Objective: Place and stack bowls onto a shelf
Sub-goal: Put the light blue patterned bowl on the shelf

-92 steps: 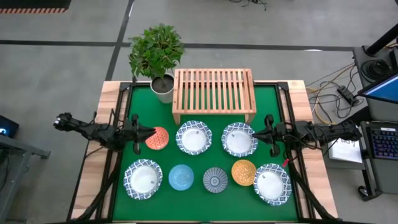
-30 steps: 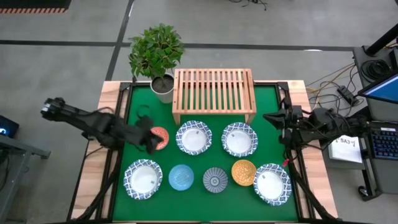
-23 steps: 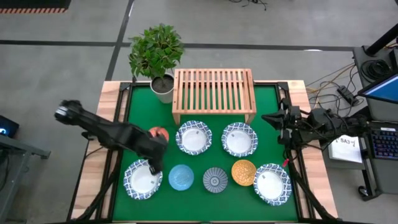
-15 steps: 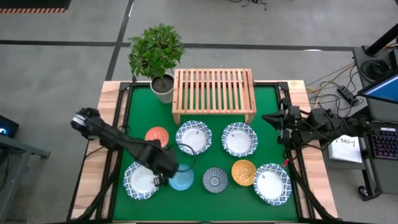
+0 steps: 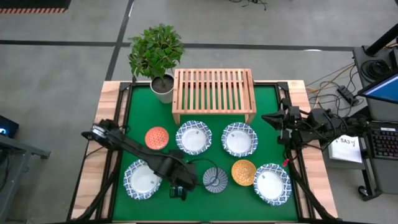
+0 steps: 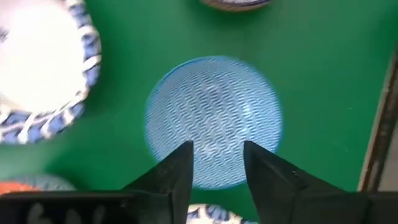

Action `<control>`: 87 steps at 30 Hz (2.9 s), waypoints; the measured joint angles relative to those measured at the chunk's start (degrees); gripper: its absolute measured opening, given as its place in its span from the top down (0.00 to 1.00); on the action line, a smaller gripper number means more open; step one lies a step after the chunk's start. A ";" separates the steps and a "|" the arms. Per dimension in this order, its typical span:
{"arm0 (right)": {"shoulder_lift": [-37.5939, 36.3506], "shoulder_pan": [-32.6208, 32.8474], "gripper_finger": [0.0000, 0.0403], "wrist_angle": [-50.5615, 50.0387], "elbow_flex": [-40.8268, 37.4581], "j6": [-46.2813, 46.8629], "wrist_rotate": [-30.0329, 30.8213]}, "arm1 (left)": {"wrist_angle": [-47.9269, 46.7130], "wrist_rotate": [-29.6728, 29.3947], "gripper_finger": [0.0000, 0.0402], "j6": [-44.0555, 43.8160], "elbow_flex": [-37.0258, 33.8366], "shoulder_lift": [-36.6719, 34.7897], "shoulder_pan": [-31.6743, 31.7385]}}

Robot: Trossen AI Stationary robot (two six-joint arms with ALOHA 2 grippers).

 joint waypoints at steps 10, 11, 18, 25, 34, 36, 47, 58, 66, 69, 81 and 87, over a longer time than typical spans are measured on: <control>0.00 0.00 0.97 -0.07 0.00 0.00 0.00 | 0.02 4.61 0.58 0.69 2.12 7.10 -3.52; 0.00 0.00 0.97 -0.07 0.00 0.00 0.00 | 0.14 4.64 0.58 0.56 2.12 7.44 -3.84; 0.00 0.00 0.97 -0.09 -0.02 0.71 0.00 | 4.26 5.51 0.60 0.11 1.31 7.93 -4.57; 0.00 0.00 0.97 -0.10 -0.02 1.07 0.00 | 8.52 4.81 0.64 -2.14 -4.75 7.89 -4.73; 0.02 0.02 0.97 -0.17 -0.04 0.77 0.00 | 13.64 4.58 0.81 -1.53 -8.58 7.96 -4.73; 0.02 0.00 0.97 -0.17 -0.04 0.41 0.00 | 13.55 4.59 0.91 -1.33 -8.57 7.93 -4.73; 0.02 0.00 0.97 -0.15 -0.04 0.69 0.00 | 4.92 4.78 0.99 0.11 -3.08 6.66 -5.38; 0.02 0.02 0.97 -0.14 -0.04 0.85 -0.02 | -13.91 -7.26 1.00 14.27 19.15 6.29 -2.35; 0.02 0.01 0.97 -0.13 -0.04 0.57 -0.02 | -18.30 -18.43 0.99 28.09 31.52 6.25 8.29; 0.02 0.02 0.97 -0.13 -0.04 0.52 -0.02 | -18.36 -19.33 0.99 33.84 33.67 6.25 14.07; 0.02 0.02 0.97 -2.28 -0.04 0.44 -0.02 | -14.67 -11.86 0.98 43.95 32.93 6.23 40.81; 0.02 0.01 0.97 -2.29 -0.04 0.42 -0.02 | -14.36 -3.90 0.98 43.83 32.80 6.23 48.01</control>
